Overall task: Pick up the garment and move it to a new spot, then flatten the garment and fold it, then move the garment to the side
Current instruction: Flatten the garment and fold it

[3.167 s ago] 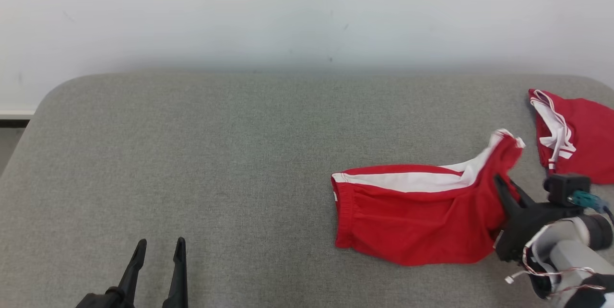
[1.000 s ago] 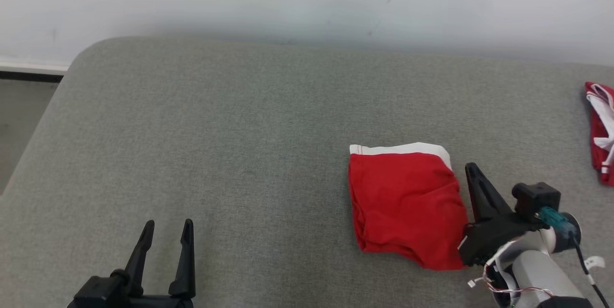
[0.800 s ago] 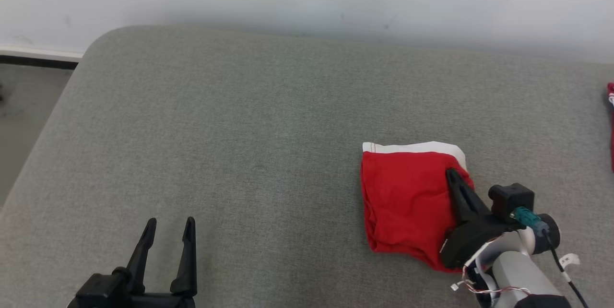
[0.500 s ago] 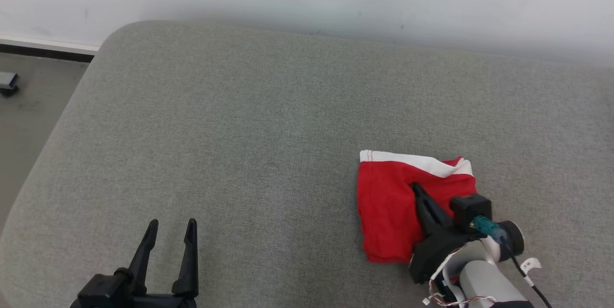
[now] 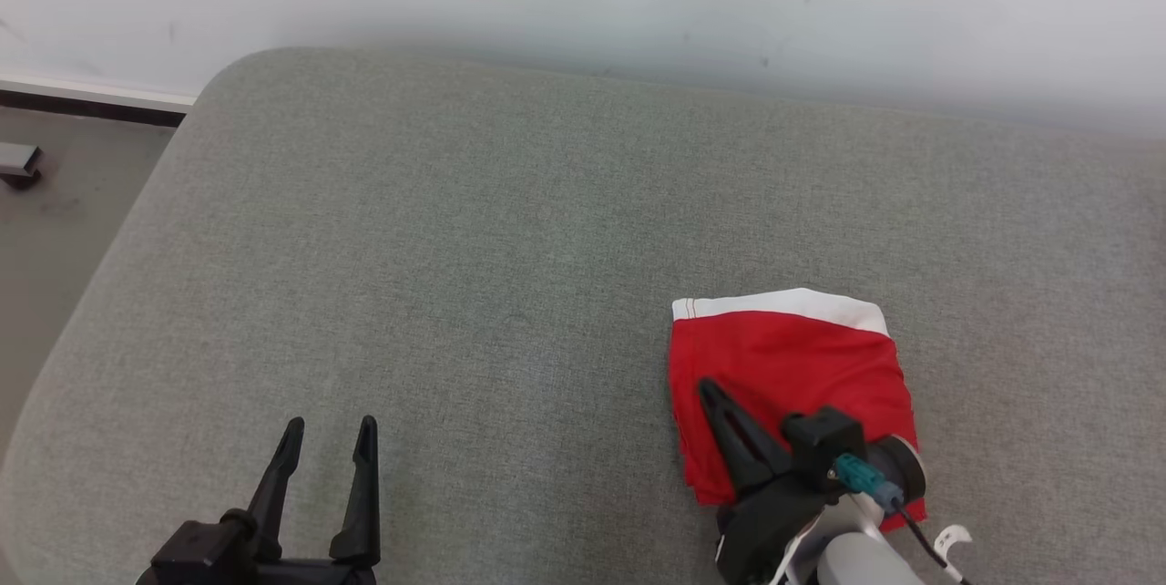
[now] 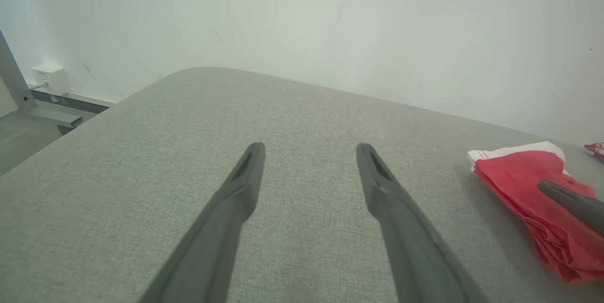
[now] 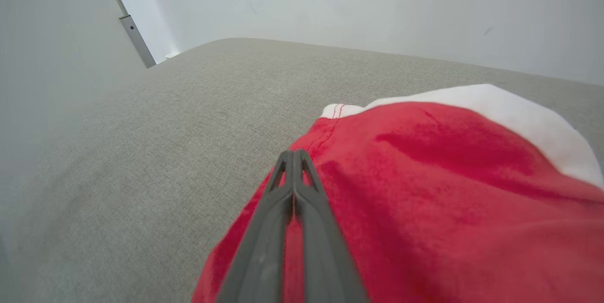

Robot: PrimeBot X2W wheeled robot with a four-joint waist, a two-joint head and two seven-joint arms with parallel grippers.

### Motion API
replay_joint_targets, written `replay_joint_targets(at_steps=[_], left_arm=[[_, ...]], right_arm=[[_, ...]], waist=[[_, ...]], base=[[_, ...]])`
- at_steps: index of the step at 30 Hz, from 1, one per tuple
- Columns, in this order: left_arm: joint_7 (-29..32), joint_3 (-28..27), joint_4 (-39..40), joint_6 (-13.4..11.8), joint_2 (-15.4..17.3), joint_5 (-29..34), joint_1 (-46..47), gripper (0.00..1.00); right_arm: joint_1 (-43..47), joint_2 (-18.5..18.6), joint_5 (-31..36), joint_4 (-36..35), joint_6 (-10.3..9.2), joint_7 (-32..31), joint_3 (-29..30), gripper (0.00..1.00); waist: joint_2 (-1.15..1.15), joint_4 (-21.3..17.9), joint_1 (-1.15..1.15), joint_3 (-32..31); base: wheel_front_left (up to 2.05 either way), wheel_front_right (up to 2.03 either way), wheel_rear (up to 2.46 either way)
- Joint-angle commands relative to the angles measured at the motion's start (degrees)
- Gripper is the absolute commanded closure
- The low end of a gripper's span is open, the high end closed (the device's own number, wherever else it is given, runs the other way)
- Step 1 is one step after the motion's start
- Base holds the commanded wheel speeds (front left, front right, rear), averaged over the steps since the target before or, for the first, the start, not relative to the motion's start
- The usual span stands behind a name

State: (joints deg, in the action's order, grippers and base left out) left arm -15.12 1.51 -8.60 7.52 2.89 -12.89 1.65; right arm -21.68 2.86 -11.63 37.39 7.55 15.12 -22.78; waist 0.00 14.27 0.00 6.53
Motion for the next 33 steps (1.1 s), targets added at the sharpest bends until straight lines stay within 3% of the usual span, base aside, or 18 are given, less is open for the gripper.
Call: replay_joint_targets(at_steps=[1, 7, 16, 27, 31, 33], left_arm=[[0.0, 0.0, 0.0, -0.1, 0.0, -0.1, -0.3, 0.0], [0.0, -0.6, 0.0, -0.3, 0.0, 0.0, -0.9, 0.0], [0.0, -2.2, 0.3, -0.3, 0.0, 1.5, -2.2, 0.0], [0.0, -3.8, 1.3, -0.2, 0.0, 4.5, -3.4, 0.0], [0.0, -3.6, 2.0, -0.2, 0.0, 4.9, -3.7, 0.0], [0.0, -3.4, 2.2, -0.2, 0.0, 5.2, -3.9, 0.0]], right_arm=[[0.9, 0.1, -0.8, -0.1, -0.17, 0.0, -0.2, 1.0], [1.6, 0.1, -1.2, -2.1, -0.17, 0.0, -0.3, 1.0], [5.6, 0.9, 3.2, -9.9, -0.17, 0.0, 8.4, 1.0], [13.2, 3.4, 4.1, -17.6, -0.17, 0.0, 16.6, 1.0], [15.9, 3.7, 4.3, -19.9, -0.17, 0.0, 18.2, 0.87], [17.5, 3.7, 4.1, -21.1, -0.17, 0.0, 19.0, 0.7]], waist=[[0.0, -0.1, 0.0, -0.1], [0.0, -1.8, 0.0, -1.0], [0.0, -6.7, 0.0, -4.1], [0.0, -12.2, 0.0, -7.4], [0.0, -13.2, 0.0, -8.3], [0.0, -13.4, 0.0, -8.7]], base=[[0.0, 0.0, 0.0], [0.0, 0.0, 0.0], [0.0, 0.0, 0.0], [0.0, 0.0, 0.0], [0.0, 0.0, 0.0], [0.0, 0.0, 0.0]])
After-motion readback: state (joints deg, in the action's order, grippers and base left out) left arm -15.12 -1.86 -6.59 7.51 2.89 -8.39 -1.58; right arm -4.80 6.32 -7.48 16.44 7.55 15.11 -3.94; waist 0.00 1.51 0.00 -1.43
